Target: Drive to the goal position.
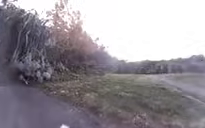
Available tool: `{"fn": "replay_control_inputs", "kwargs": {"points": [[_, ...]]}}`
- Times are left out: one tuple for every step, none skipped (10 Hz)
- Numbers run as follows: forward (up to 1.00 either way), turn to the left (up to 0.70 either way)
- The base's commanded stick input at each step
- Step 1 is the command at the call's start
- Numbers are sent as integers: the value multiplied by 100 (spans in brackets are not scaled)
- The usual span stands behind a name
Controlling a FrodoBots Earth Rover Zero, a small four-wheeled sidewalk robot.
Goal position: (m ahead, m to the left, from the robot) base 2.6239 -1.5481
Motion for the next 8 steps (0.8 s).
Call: {"fn": "replay_control_inputs", "kwargs": {"points": [[0, -45], [0, -45], [0, -45], [0, -45], [0, -45], [0, -45], [0, -45], [0, -45]]}}
